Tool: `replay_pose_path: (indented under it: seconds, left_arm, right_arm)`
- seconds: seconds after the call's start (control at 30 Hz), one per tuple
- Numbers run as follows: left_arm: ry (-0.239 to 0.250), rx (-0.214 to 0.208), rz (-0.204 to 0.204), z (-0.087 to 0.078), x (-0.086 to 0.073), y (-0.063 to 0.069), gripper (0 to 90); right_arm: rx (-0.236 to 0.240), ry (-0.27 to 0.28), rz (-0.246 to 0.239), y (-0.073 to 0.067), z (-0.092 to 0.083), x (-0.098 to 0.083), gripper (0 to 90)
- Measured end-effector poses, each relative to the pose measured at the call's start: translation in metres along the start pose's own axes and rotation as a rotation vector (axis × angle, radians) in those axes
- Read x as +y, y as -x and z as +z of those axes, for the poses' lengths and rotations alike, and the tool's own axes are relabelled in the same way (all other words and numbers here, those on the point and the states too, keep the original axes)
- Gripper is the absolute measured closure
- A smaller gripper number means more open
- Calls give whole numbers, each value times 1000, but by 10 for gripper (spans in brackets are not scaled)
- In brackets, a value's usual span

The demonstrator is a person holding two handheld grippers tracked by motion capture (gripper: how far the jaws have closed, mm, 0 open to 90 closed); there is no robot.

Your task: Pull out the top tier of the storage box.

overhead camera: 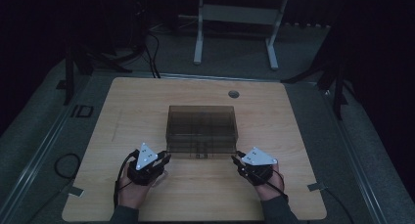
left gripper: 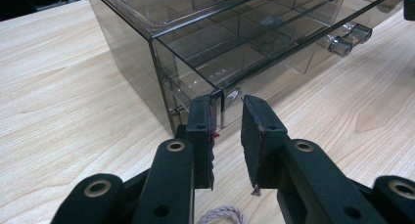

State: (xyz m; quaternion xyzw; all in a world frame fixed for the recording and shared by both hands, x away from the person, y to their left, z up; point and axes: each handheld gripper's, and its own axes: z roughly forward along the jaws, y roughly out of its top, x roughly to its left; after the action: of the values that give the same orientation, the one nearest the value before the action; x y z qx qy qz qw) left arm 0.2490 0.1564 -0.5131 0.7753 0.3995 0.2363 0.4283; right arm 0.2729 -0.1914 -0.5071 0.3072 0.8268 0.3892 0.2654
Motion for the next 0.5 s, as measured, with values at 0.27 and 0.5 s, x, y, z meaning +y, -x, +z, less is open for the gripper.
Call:
replay_pose_path:
  seconds: [0.27, 0.5]
  left_arm:
    - [3, 1, 1, -2, 0, 1, 752]
    - [4, 2, 2, -3, -1, 2, 755]
  right_arm:
    - [1, 0, -4, -1, -2, -1, 727]
    - [3, -1, -2, -3, -3, -1, 728]
